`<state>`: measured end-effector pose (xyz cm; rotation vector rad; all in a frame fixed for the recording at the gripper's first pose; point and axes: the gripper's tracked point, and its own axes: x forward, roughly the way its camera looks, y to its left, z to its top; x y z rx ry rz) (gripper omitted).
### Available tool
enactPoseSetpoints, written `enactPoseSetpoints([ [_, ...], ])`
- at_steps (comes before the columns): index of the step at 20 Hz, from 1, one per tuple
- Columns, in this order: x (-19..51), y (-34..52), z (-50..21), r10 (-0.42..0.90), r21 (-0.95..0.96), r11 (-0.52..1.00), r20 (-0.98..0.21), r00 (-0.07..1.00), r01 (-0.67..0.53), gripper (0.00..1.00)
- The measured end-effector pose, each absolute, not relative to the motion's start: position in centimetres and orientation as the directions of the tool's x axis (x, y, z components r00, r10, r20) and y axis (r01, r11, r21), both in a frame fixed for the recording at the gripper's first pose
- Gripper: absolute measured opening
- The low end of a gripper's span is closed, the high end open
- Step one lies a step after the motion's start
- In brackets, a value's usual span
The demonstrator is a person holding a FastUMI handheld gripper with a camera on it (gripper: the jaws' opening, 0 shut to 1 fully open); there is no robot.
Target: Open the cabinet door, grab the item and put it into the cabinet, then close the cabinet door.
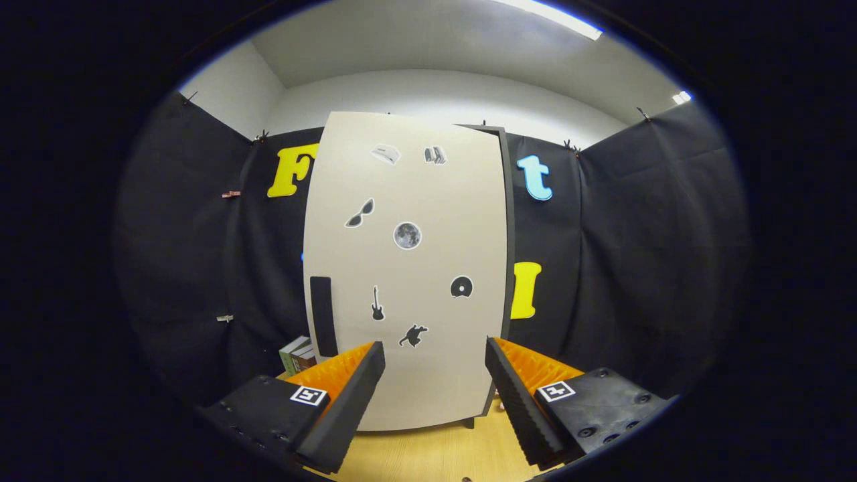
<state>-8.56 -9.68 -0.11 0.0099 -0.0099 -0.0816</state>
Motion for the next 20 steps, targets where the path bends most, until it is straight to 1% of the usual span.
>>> enactPoseSetpoints([
  [7,-8.6,-9.68,0.35,-0.076,0.03,0.997,0.022,0.997,0.076,0.98],
  [20,-7.98,-9.62,-0.61,-0.086,-0.002,0.996,-0.009,0.996,0.086,0.98],
])
